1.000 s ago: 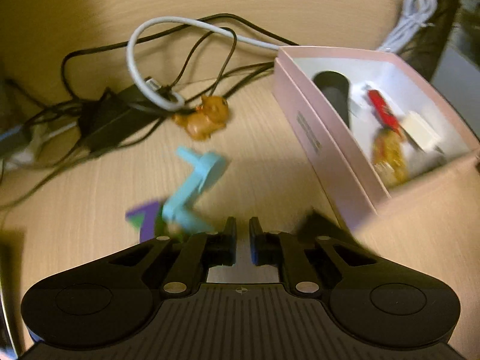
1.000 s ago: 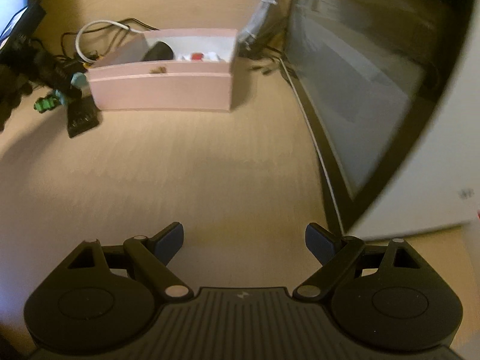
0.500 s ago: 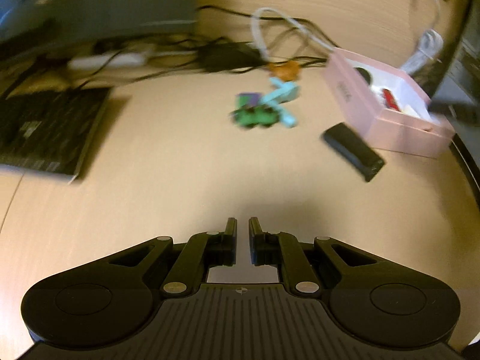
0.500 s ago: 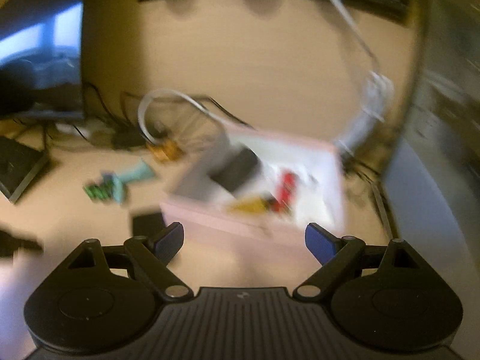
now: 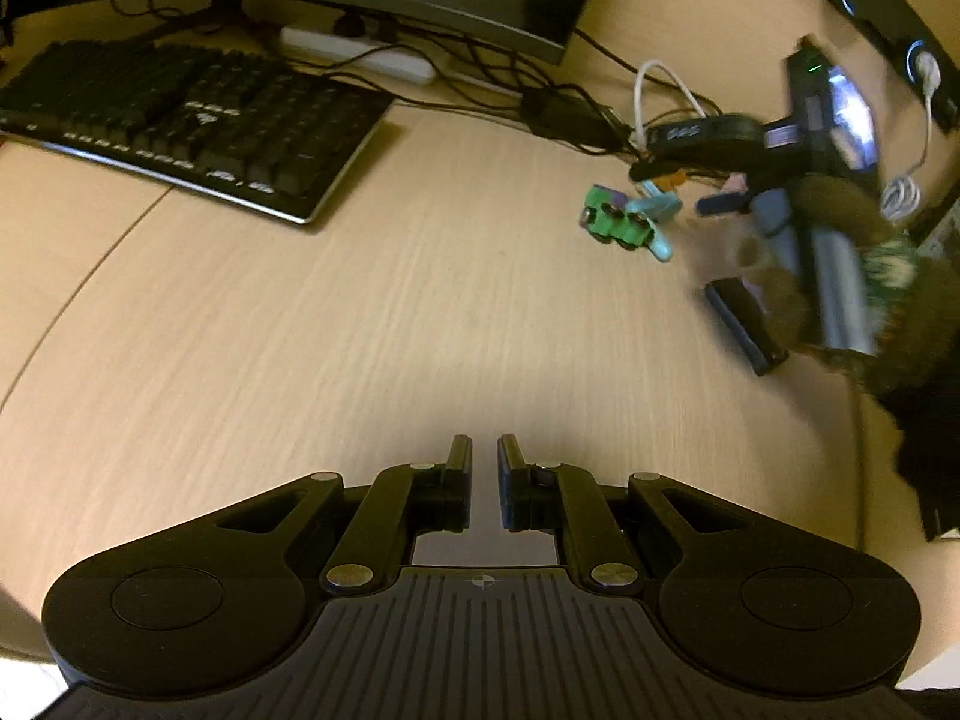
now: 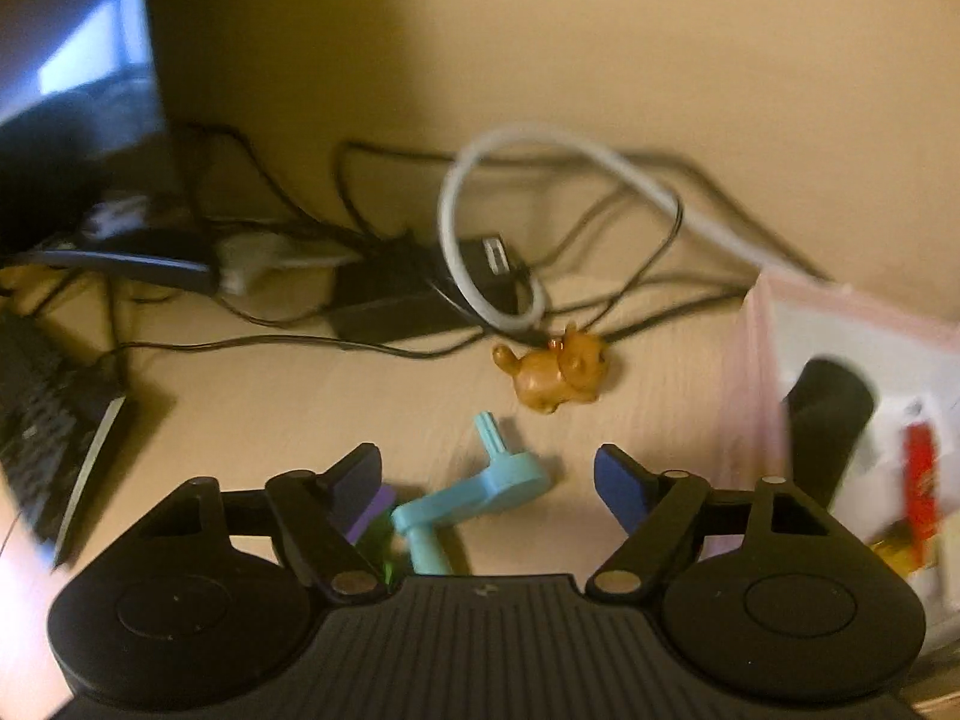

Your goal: Organize rigid objects

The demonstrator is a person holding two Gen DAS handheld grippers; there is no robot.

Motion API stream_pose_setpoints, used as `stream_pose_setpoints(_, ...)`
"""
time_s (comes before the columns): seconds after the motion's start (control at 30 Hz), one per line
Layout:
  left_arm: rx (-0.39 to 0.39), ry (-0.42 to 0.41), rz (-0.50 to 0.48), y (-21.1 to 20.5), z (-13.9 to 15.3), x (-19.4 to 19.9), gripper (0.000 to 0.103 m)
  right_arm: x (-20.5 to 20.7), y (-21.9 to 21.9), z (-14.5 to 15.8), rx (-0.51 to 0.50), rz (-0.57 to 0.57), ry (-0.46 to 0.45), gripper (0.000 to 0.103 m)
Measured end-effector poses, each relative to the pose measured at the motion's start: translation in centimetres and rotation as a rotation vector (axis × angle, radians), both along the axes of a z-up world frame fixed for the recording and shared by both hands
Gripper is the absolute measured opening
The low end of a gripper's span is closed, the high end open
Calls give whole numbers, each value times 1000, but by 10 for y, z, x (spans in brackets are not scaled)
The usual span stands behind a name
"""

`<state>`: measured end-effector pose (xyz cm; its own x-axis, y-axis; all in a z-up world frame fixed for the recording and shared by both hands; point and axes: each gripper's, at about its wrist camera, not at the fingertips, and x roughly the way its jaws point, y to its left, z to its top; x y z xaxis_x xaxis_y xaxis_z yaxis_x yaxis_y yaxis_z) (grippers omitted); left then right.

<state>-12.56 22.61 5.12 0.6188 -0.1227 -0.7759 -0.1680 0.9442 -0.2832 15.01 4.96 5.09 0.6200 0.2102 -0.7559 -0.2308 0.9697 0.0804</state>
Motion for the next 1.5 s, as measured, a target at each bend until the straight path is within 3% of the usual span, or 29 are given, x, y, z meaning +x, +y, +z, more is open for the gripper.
stream_pose_setpoints(0.07,-5,-5,0,7,2,-4,11,10,2,-12,25,-68,47,65)
stream_pose_setpoints(0.1,-5,-5,-1,10,3,-4,11,14,1,-16,49,-90,72,49)
stream_pose_setpoints(0.2,-11,-8,-20,20,4,0,11,7,1,-16,81,-73,95,24)
stream_pose_setpoints(0.33,-17,-28,-88,21,4,20,11,-32,3,-1,43,12,55,12)
stream_pose_setpoints(0.53,4,-102,-249,-17,8,68,11,-129,-20,28,-23,139,-28,10)
stream_pose_setpoints(0.7,74,-178,-333,-66,19,125,12,-185,-68,35,-113,74,-53,10)
stream_pose_setpoints(0.8,122,-190,-325,-95,24,167,14,-206,-103,28,-135,5,-10,11)
stream_pose_setpoints(0.9,187,-103,-290,-121,11,206,14,-225,-132,22,-129,-57,12,11)
stream_pose_setpoints(1.03,236,-6,-246,-136,-10,228,14,-245,-160,15,-158,-114,-13,12)
stream_pose_setpoints(1.3,355,-41,-214,-149,-17,257,15,-257,-202,6,-135,-222,27,12)
stream_pose_setpoints(1.5,367,-86,-246,-165,-19,276,18,-267,-227,3,-135,-260,44,12)
